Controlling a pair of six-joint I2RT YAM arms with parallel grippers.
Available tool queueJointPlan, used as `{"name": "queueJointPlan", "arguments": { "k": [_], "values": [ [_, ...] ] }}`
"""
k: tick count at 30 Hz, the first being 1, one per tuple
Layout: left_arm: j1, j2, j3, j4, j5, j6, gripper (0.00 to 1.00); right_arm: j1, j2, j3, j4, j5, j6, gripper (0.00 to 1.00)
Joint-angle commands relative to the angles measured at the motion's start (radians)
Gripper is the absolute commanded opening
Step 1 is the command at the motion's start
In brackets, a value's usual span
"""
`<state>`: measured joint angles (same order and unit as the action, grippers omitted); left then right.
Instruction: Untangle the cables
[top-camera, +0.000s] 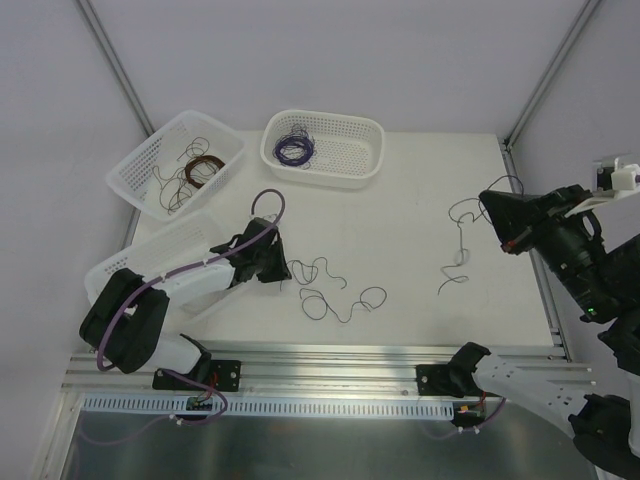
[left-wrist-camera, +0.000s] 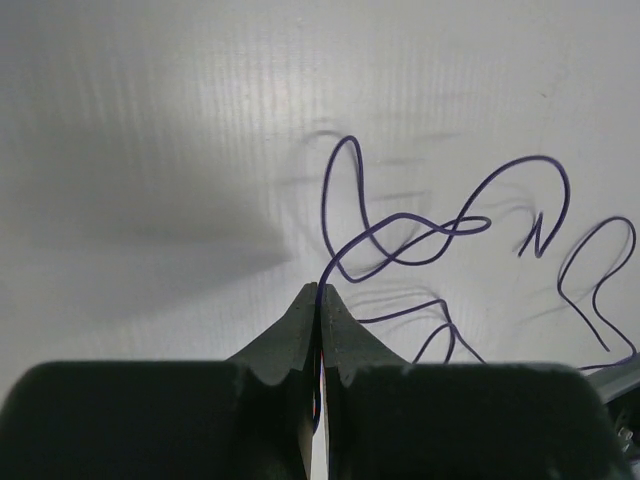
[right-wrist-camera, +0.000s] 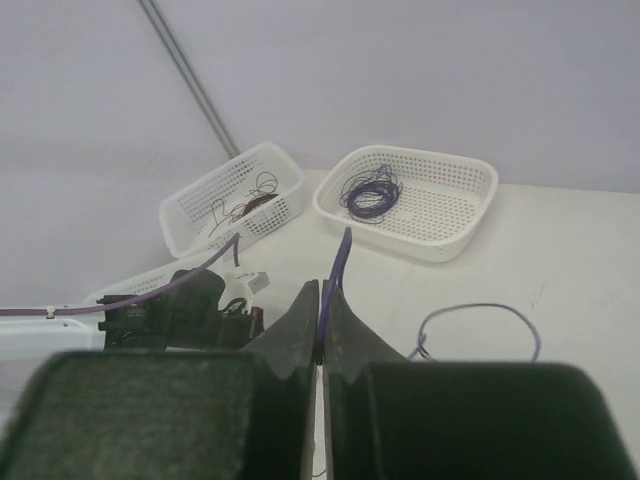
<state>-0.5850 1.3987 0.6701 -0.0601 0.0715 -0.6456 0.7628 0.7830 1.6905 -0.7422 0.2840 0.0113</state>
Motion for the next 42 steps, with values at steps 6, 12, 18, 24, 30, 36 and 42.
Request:
{"name": "queueJointPlan", "arguments": {
  "k": [6, 12, 18, 24, 30, 36, 42],
  "values": [
    [0.025, -0.029, 0.025, -0.046, 0.112, -0.011, 0.00, -0.002, -0.021, -0.018, 0.007, 0.077, -0.036, 0.01],
    [-0.038, -0.079, 0.065, -0.044, 0.139, 0.052, 0.00, -0.003, 0.047, -0.077, 0.058, 0.053, -0.045, 0.01],
    [-0.157, -0.133, 0.052, -0.035, 0.123, 0.126, 0.09, -0.020, 0.166, -0.066, 0.138, 0.023, -0.102, 0.01],
    [-0.216, -0.222, 0.014, -0.032, 0.106, 0.136, 0.26, -0.140, 0.338, -0.017, 0.237, -0.147, -0.084, 0.01],
    [-0.216, -0.383, -0.013, -0.032, 0.048, 0.162, 0.62, -0.273, 0.560, 0.116, 0.363, -0.362, -0.059, 0.01],
    [-0.216, -0.451, -0.040, -0.033, 0.021, 0.162, 0.90, -0.345, 0.768, 0.325, 0.460, -0.443, -0.079, 0.01],
    [-0.217, -0.435, -0.058, -0.032, 0.021, 0.141, 0.95, -0.388, 0.944, 0.483, 0.582, -0.508, -0.071, 0.01]
  ]
}}
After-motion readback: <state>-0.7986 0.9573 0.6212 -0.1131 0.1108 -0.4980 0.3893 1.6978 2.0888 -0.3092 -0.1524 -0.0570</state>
